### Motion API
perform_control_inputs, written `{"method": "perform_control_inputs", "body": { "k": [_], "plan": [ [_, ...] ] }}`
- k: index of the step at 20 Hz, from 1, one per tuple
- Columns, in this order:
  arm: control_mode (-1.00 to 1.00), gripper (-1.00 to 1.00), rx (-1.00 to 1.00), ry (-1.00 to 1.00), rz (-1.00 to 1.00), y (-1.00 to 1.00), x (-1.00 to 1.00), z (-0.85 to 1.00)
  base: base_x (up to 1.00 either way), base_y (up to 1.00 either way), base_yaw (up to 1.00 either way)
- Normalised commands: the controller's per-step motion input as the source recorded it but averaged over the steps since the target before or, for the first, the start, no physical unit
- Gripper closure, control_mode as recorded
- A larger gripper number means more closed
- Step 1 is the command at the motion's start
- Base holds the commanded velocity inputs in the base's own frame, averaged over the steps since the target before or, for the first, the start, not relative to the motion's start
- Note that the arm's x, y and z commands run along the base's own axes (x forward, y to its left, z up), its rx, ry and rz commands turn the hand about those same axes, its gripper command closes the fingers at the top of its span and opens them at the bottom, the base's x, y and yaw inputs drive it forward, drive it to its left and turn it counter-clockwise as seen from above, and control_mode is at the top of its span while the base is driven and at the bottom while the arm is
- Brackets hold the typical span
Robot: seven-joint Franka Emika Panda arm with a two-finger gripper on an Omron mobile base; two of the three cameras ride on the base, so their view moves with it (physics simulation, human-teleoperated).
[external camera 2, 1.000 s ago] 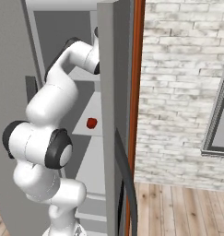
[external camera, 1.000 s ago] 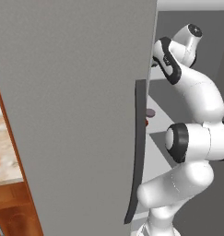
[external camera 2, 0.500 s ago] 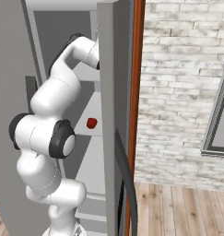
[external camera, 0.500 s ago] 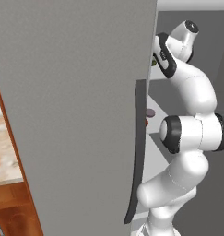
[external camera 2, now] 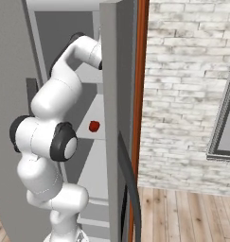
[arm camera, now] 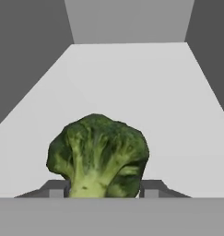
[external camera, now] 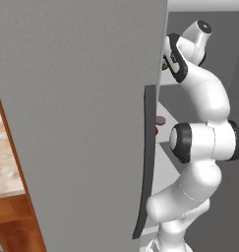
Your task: Take the bell pepper, eggplant, and broccoli from the freezer and place them in the bowl on the counter.
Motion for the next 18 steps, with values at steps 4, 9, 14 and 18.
{"method": "perform_control_inputs", "body": {
  "k": [4,9,14,18],
  "plan": [
    [-1.00,1.00,0.00,0.00,0.00,0.00,0.00,0.00,0.00,0.00,0.00],
    [-1.00,1.00,0.00,0.00,0.00,0.00,-0.02,0.00,0.00,0.00,0.00],
    [-1.00,1.00,0.00,-0.03,-0.01,0.00,-0.43,0.02,0.00,0.00,0.00],
    [-1.00,1.00,0.00,-0.03,-0.02,0.00,-0.66,0.06,0.00,0.00,0.00]
  ]
}}
